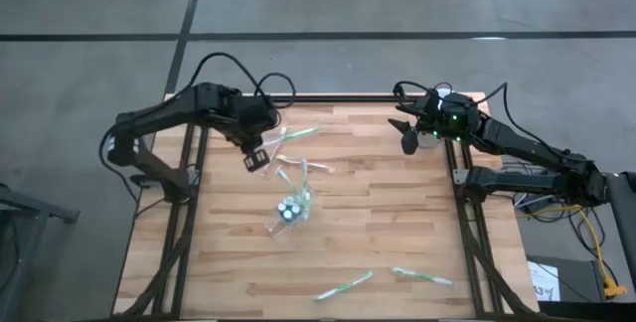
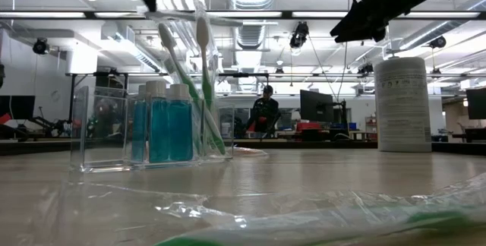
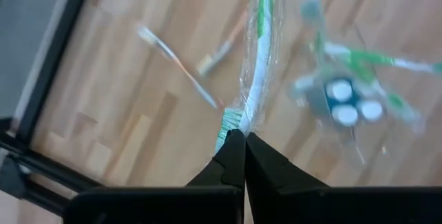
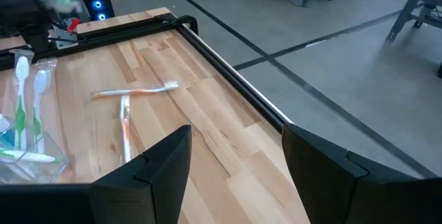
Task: Pick & Place toothbrushing station
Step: Put the green toothbrush into the transparent organizer
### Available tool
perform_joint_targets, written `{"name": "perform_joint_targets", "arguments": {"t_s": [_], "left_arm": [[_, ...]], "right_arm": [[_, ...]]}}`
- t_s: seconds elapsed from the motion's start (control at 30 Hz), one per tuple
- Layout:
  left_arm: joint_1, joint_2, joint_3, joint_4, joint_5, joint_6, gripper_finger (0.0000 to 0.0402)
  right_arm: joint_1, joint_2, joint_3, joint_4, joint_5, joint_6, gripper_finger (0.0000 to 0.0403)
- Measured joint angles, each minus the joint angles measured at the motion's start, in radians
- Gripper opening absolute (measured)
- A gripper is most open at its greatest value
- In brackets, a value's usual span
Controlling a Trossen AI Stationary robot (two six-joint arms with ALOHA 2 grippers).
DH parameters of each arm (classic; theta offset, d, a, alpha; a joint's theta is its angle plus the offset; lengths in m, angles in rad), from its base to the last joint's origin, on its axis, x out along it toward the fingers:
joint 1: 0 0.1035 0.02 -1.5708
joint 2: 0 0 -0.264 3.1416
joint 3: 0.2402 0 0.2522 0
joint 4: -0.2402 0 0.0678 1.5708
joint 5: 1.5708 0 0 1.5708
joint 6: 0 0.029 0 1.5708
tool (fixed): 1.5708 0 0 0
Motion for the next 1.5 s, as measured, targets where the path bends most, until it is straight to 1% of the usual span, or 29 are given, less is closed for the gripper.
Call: {"name": "perform_joint_targets", "arguments": {"t_s": [0.13,0.33,0.5,0.63,0.77,0.93,1.23,1.37,1.5], "left_arm": [[-0.022,-0.037,-0.084,0.004,0.045,0.002,0.0002],[-0.085,-0.041,-0.152,0.056,0.044,0.115,0.0002],[-0.106,-0.033,-0.192,0.039,0.044,0.117,0.0004],[-0.107,-0.026,-0.194,0.001,0.044,0.076,0.0004],[-0.107,-0.026,-0.194,0.0,0.044,0.051,0.0003],[-0.107,-0.027,-0.194,0.002,0.043,0.089,0.0002],[-0.107,-0.036,-0.174,0.117,0.04,0.105,0.0002],[-0.107,-0.037,-0.158,0.168,-0.001,0.102,0.0003],[-0.107,-0.037,-0.158,0.186,-0.024,0.059,0.0002]], "right_arm": [[0.0,0.0,0.0,0.0,0.0,0.0,0.0221],[0.0,0.0,0.0,0.0,0.0,0.0,0.0221],[0.0,0.0,0.0,0.0,0.0,0.0,0.0221],[0.0,0.0,0.0,0.0,0.0,0.0,0.0221],[0.0,0.0,0.0,0.0,0.0,0.0,0.0221],[0.0,0.0,0.0,0.0,0.0,0.0,0.0221],[0.0,0.0,0.0,0.0,0.0,0.0,0.0221],[0.0,0.0,0.0,0.0,0.0,0.0,0.0221],[0.0,0.0,0.0,0.0,0.0,0.0,0.0221]]}}
